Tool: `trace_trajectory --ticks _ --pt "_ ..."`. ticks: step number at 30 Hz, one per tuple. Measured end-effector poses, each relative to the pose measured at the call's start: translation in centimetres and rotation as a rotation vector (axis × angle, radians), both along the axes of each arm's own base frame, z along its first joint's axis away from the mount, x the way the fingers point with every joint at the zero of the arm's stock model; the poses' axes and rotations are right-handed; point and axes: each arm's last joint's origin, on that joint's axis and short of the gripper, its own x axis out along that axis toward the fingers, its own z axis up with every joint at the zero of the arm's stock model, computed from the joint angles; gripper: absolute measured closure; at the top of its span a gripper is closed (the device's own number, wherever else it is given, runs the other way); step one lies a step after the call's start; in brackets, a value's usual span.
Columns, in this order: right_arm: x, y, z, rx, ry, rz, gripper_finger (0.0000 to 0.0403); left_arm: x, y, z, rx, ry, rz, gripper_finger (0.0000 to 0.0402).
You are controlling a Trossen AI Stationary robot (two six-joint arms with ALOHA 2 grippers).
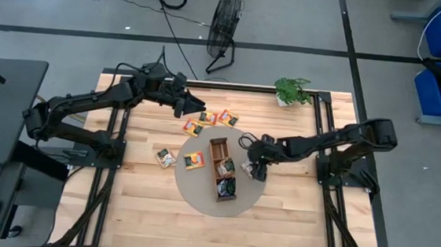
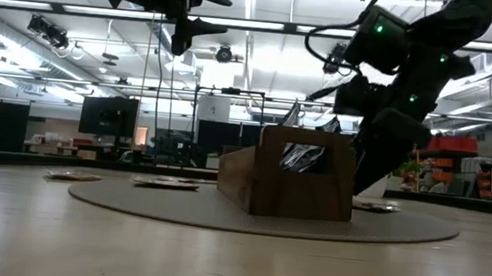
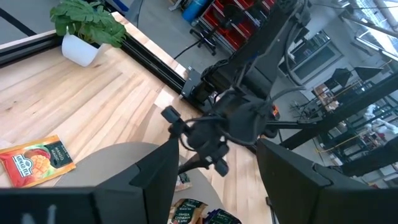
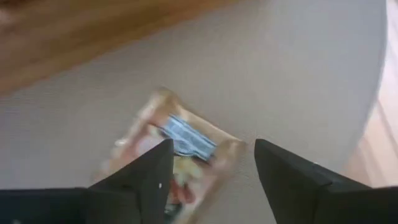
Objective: Pick & Place Tea
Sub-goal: Put the brown tea bag into the middle section of the wooden organizer
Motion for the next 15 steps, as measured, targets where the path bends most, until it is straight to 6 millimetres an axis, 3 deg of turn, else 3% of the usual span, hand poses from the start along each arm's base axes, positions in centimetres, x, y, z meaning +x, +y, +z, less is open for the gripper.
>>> trace_trajectory --ticks 8,15 --pt "0.5 -0.3 -1.4 0.049 0.040 0.041 0.0181 0.0 0.0 0.0 0.000 0.000 0.000 0.0181" --pt "0.6 -0.2 -2.0 0.074 0.059 0.060 0.0261 0.0 0.0 0.0 0.000 0.001 0.000 0.0181"
